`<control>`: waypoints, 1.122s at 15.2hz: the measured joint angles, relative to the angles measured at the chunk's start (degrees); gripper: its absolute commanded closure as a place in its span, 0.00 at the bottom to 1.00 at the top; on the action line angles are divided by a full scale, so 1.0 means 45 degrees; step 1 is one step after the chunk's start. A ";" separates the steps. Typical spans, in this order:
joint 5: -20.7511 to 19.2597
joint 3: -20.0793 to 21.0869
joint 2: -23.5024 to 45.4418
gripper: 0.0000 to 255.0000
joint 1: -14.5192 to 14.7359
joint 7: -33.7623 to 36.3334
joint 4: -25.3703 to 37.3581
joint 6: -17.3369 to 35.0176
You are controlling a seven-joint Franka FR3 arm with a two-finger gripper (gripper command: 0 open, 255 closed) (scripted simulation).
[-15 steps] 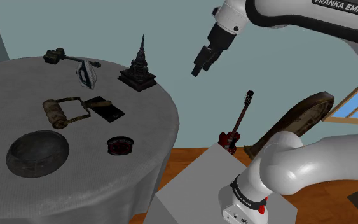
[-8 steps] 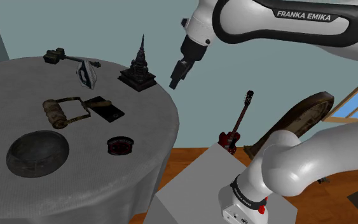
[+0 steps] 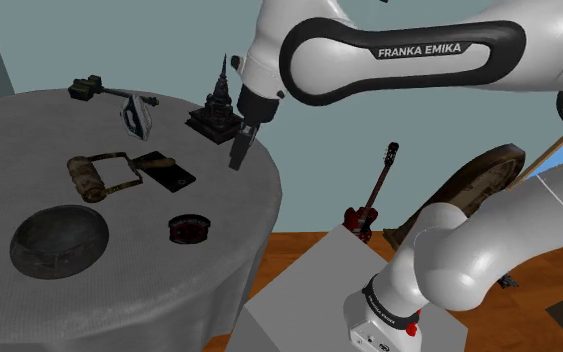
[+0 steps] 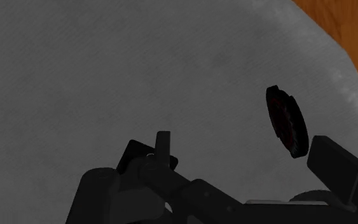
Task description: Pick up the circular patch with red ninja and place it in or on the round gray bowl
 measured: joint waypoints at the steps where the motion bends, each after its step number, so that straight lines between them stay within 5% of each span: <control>1: -0.0012 0.0116 0.0275 0.00 0.0128 -0.0146 0.0002 0.0212; 11: -0.0503 0.1439 0.3358 0.00 0.1349 -0.1181 0.0728 0.1890; 17: -0.0738 0.1586 0.4087 0.00 0.1466 -0.1233 0.0585 0.2660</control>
